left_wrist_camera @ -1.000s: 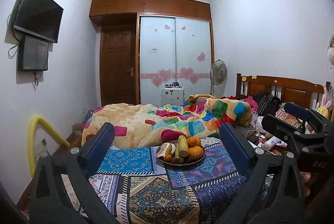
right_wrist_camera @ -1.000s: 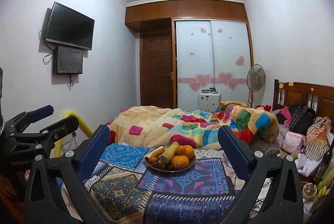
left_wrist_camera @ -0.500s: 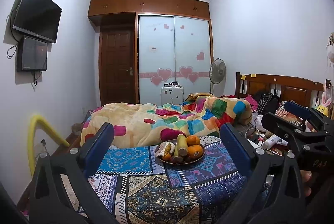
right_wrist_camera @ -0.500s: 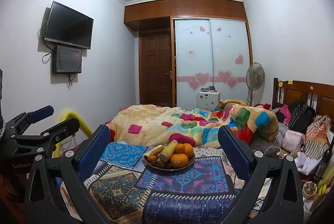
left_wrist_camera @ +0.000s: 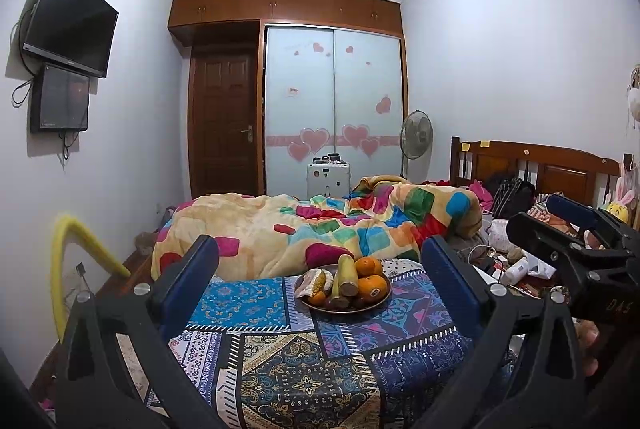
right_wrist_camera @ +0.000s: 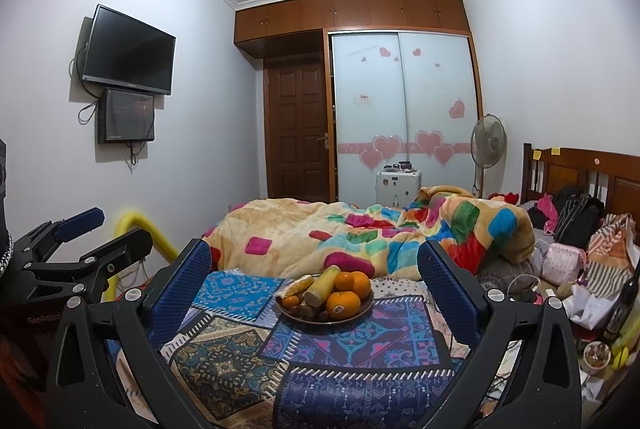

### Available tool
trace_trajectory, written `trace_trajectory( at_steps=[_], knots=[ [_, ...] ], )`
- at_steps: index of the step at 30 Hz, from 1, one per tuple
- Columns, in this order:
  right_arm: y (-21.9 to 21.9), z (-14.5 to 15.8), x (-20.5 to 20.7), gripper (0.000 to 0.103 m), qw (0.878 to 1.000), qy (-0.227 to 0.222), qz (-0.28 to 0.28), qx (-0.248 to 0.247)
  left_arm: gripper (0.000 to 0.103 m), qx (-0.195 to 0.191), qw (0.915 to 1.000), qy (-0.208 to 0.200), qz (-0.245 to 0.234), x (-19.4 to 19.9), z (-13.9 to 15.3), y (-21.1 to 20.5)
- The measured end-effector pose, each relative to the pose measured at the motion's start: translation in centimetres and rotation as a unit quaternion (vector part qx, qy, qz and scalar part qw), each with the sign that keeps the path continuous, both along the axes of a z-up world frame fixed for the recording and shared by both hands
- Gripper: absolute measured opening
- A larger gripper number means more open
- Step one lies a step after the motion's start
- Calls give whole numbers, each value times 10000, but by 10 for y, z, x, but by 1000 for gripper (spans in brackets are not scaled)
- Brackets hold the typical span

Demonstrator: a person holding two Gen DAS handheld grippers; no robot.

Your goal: Organize fruits

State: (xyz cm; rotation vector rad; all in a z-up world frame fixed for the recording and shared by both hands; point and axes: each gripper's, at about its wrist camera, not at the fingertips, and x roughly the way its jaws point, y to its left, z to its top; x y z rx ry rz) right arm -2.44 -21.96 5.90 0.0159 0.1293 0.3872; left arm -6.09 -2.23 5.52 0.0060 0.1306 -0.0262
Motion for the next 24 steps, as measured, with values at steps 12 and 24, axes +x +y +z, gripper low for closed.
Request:
trace_trajectory(
  at_steps=[12, 24],
  knots=[
    [0, -1, 0, 103, 10000, 28, 30, 41, 103, 0, 10000, -31, -34, -3, 0, -3],
    [3, 2, -2, 103, 10000, -4, 42, 49, 103, -49, 9998, 44, -203, -1, 2, -3]
  ],
)
